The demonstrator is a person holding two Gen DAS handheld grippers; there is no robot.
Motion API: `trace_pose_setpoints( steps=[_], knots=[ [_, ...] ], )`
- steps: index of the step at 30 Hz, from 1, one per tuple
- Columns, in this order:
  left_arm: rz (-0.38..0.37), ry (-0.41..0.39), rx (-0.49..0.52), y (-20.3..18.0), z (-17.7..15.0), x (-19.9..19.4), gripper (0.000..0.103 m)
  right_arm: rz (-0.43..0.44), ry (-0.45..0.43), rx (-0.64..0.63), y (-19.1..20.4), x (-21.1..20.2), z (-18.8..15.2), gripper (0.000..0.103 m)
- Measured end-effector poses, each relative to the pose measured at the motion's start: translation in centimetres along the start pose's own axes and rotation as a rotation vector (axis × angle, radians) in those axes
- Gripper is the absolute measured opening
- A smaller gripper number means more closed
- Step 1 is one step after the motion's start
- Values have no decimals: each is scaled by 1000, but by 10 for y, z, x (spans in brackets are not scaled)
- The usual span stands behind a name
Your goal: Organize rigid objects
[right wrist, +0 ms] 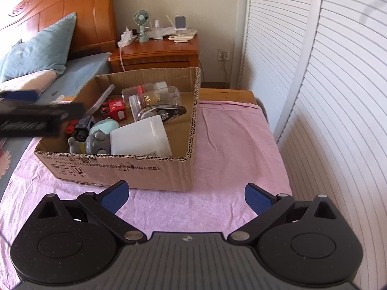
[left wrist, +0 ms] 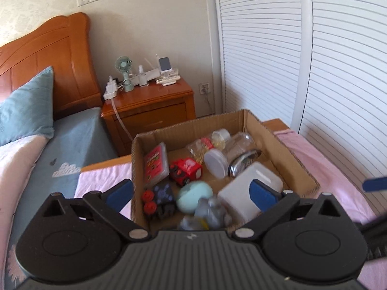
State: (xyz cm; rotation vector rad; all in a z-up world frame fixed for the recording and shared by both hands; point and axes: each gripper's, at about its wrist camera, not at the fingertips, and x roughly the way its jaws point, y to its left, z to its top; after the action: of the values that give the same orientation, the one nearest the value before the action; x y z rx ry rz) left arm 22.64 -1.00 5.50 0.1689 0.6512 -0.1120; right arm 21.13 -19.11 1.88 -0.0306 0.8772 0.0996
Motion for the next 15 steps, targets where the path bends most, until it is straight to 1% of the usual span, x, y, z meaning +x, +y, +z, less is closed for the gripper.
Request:
trace_pose_setpoints(
  steps=[3, 7, 11, 15],
  knots=[
    [50, 40, -20, -3, -13, -19, 102, -18, 13, 10, 3, -4, -1, 103],
    [40, 84, -76, -2, -27, -39, 102, -15, 17, 17, 9, -14, -4, 103],
    [51, 100, -133, 3, -35, -50, 102, -19, 11, 16, 15, -24, -9, 103],
    [58, 115, -153, 2, -41, -56, 102, -28, 7, 17, 18, -30, -12, 103]
  ],
)
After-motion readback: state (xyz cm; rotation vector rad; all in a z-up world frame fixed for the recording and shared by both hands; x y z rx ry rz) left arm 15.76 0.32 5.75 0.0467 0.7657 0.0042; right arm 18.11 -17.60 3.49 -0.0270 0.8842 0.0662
